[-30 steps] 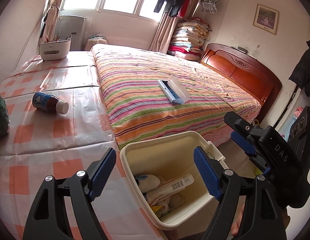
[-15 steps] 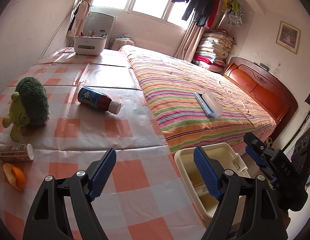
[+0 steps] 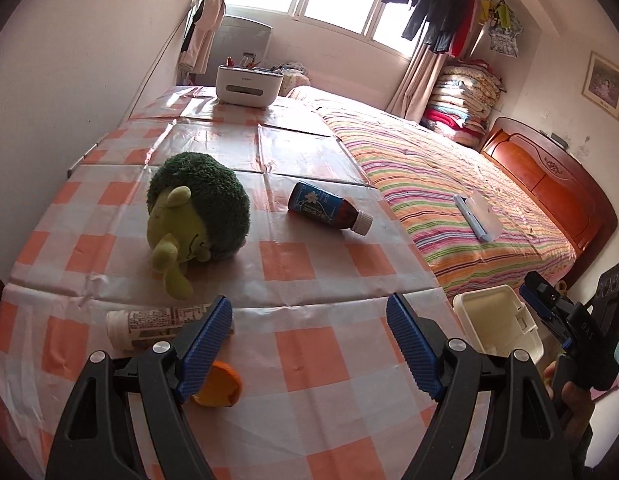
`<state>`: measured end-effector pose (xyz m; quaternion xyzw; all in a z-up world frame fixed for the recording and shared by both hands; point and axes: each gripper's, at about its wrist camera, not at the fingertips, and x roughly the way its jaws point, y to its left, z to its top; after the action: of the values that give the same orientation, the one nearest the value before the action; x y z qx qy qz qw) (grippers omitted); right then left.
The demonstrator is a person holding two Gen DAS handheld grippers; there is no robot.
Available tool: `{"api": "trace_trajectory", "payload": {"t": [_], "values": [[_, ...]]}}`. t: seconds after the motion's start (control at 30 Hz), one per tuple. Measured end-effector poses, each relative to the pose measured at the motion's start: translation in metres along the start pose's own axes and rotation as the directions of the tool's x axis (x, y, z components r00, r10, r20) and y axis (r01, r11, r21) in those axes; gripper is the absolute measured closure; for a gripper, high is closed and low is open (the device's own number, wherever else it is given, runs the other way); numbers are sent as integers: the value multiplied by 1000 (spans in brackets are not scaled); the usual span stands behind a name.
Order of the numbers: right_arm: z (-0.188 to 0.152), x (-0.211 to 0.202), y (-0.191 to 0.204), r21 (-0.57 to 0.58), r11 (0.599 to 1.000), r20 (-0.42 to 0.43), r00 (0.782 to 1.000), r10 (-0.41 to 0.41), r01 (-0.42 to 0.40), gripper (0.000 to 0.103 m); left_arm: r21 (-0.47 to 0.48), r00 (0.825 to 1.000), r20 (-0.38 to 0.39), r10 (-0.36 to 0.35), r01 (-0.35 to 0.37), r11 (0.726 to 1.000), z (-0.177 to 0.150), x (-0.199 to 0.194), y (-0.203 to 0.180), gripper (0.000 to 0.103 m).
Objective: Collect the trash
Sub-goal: 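Move both grippers back toward the table items, then lower the right gripper onto the orange peel and close it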
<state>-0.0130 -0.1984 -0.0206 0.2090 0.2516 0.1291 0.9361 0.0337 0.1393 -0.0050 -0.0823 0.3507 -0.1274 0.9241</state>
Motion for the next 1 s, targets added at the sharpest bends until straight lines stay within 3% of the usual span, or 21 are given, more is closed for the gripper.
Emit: {"api": "trace_trajectory", "payload": {"t": [0.1,0.2,0.3,0.47,0.63,0.77,1.0], "values": [[-3,8,12,-19,998,-31,998,51,-51,26,97,1000,-19,15,-13,995,6,-10,20,26],[-8,20,31,-37,987,-93,984,155,-159,26,168,998,-63,-1,12,986,11,-13,41,26],[-18,33,59,-73,958,-181,948,261,-278,26,236,990,-140,-26,59,970,13,-7,59,26],[-40,55,108,-125,895,-346,864,366,-429,26,354,970,-243,4,85,931,8,13,72,26],[-60,77,147,-200,849,-460,812,359,-488,26,419,960,-273,56,67,906,9,29,80,26],[-70,93,162,-223,826,-524,778,347,-518,26,474,943,-324,81,88,876,6,40,83,26],[-78,117,188,-277,796,-583,753,305,-538,27,528,912,-394,113,124,840,-2,57,83,26]]}}
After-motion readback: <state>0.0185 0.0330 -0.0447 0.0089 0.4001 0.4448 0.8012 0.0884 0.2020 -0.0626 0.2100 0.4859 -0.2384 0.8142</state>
